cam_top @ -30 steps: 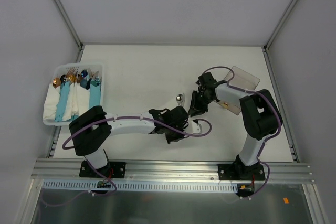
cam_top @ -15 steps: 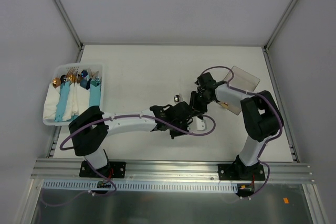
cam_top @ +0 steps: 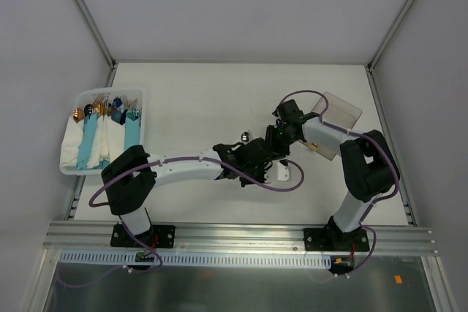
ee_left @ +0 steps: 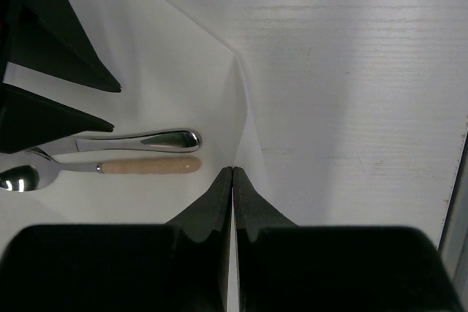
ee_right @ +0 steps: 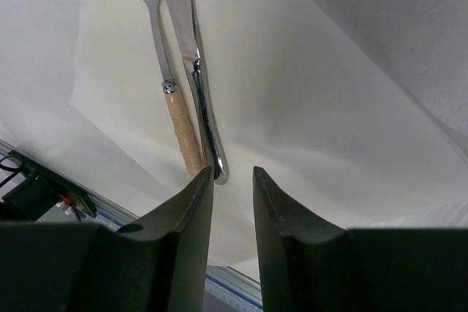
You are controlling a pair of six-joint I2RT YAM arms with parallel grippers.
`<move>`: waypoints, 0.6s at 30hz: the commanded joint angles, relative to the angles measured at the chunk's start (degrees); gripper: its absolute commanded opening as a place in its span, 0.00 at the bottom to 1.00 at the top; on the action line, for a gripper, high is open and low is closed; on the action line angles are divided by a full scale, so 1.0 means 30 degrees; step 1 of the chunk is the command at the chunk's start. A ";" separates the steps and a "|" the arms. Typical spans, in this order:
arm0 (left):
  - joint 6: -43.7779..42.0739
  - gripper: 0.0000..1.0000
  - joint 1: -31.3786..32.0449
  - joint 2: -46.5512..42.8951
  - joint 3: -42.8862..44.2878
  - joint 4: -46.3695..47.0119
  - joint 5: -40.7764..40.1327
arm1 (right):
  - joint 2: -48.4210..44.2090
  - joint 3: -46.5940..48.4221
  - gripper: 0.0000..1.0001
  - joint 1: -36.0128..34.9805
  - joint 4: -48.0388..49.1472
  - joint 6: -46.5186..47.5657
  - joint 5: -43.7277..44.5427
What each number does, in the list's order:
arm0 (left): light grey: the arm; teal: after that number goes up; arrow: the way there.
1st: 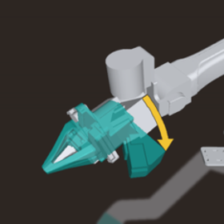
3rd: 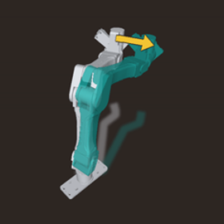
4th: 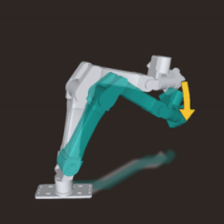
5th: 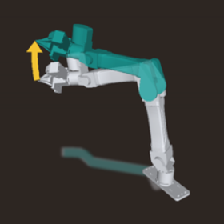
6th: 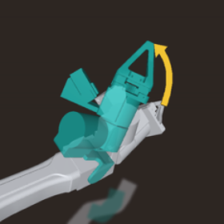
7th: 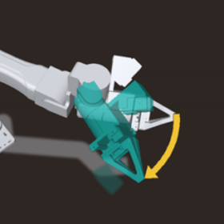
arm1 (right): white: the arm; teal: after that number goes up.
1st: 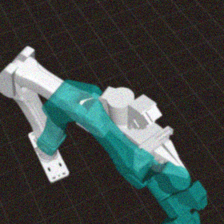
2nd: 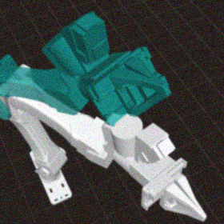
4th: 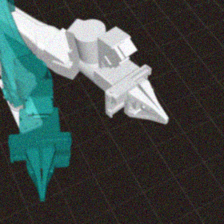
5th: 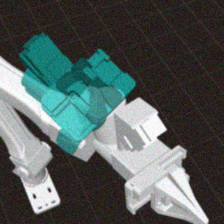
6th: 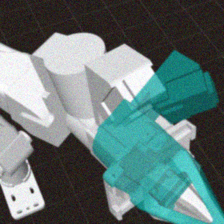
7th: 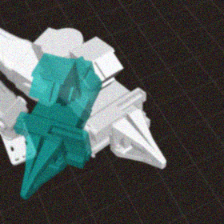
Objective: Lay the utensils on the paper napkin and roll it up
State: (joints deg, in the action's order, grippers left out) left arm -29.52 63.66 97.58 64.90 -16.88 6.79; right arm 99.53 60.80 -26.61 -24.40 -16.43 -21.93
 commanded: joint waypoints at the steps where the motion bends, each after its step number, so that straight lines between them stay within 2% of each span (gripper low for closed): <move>1: -0.1643 0.00 -0.0184 0.0373 0.0806 0.0237 -0.0387 | -0.1123 -0.0518 0.31 -0.0065 -0.0479 -0.0091 0.0044; 6: -0.2930 0.00 -0.0359 0.0637 0.0953 0.0501 -0.0183 | -0.2499 -0.1162 0.34 0.0314 -0.0479 -0.0121 0.0367; 13: -0.4514 0.00 -0.0974 0.1046 0.1100 0.0794 0.0491 | -0.5106 -0.2539 0.38 0.2451 -0.0420 0.0259 -0.0392; 18: -0.4984 0.00 -0.1443 0.1399 0.1597 0.0882 0.1077 | -0.6075 -0.3446 0.42 0.2777 -0.0450 0.0844 -0.0745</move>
State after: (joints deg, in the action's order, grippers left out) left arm -41.56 60.23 101.41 67.22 -15.25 7.46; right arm 83.57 51.94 -18.37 -24.99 -15.70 -22.09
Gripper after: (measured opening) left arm 0.006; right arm 0.412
